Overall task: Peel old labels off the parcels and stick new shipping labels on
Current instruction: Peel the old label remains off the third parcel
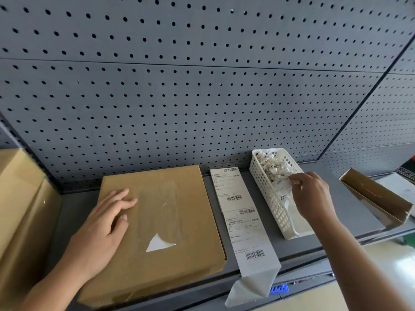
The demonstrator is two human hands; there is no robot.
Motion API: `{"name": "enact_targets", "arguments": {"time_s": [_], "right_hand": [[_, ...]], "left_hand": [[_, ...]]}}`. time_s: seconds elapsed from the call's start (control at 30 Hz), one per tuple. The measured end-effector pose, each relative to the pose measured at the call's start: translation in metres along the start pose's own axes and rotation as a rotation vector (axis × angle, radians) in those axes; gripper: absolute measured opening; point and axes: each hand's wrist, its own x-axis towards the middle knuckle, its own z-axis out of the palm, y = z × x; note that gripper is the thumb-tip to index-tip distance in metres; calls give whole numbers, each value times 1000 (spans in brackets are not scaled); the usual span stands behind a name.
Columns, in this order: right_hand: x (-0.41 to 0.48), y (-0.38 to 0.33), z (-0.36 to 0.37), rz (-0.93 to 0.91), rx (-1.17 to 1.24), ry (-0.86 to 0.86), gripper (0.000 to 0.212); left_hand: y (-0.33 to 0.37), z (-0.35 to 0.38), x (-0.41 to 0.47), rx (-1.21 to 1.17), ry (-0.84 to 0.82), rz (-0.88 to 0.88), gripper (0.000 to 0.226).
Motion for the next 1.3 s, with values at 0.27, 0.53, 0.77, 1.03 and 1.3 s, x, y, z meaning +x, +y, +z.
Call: {"name": "enact_targets", "arguments": {"time_s": [0.27, 0.53, 0.77, 1.03, 1.3], "right_hand": [[-5, -9, -10, -36, 23, 59, 26], [-3, -30, -17, -143, 97, 196, 19], [-13, -69, -5, -260, 218, 135, 18], [-33, -116, 12, -399, 286, 10, 16], [-74, -160, 25, -523, 425, -259, 17]], "left_hand": [[0, 0, 0, 8, -5, -1, 36], [-1, 0, 0, 1, -5, -11, 35], [-1, 0, 1, -2, -15, -17, 36], [-1, 0, 0, -7, -19, -21, 36], [0, 0, 0, -25, -20, -33, 36]]}}
